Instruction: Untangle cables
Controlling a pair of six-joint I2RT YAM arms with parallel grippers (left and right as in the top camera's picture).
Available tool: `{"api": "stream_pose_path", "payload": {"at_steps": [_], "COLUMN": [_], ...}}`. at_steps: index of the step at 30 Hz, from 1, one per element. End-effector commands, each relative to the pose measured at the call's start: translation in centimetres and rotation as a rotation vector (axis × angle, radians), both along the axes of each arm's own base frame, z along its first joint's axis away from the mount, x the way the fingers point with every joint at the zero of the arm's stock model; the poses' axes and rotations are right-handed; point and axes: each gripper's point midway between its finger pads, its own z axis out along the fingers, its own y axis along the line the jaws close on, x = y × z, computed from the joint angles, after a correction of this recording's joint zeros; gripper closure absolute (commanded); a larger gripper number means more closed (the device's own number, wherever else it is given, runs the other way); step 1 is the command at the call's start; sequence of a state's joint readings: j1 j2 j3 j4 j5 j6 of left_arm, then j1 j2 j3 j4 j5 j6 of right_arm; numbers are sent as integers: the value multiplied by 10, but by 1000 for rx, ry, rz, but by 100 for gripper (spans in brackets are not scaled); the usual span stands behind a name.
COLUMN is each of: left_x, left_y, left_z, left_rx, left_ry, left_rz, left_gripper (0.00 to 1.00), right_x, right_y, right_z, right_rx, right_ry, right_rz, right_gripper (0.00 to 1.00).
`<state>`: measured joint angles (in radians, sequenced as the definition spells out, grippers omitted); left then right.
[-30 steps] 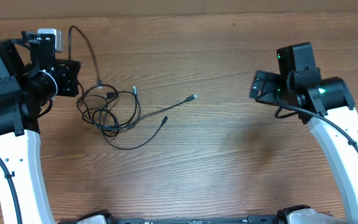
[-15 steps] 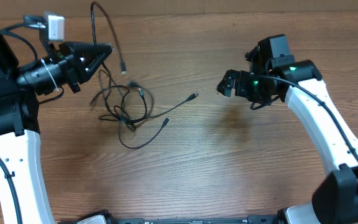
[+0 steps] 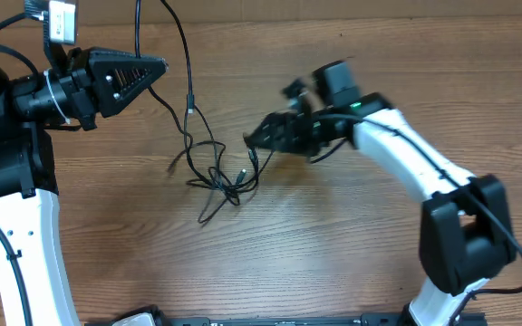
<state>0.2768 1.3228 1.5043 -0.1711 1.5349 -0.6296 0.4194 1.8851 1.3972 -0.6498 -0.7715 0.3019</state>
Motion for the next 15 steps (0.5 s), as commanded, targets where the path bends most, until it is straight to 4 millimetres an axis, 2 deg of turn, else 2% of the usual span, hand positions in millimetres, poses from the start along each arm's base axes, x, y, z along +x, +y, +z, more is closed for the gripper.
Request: {"api": "stream_pose_path", "payload": {"at_steps": [1, 6, 10, 15], "left_x": [-9, -9, -10, -10], "left_y": [-1, -2, -2, -2], "left_z": [11, 15, 15, 15], "left_rx": [-16, -20, -31, -47], "left_ry": [52, 64, 98, 150], "left_rz": [-24, -24, -25, -26], "left_gripper": [96, 96, 96, 96], "right_x": [-18, -43, -40, -39], "right_y": [39, 75, 82, 104], "right_z": [15, 12, 0, -15], "right_rx": [65, 45, -62, -45], "right_ry": [-80, -234, -309, -349], "right_rz": [128, 280, 257, 281], "right_gripper": [0, 0, 0, 0]}}
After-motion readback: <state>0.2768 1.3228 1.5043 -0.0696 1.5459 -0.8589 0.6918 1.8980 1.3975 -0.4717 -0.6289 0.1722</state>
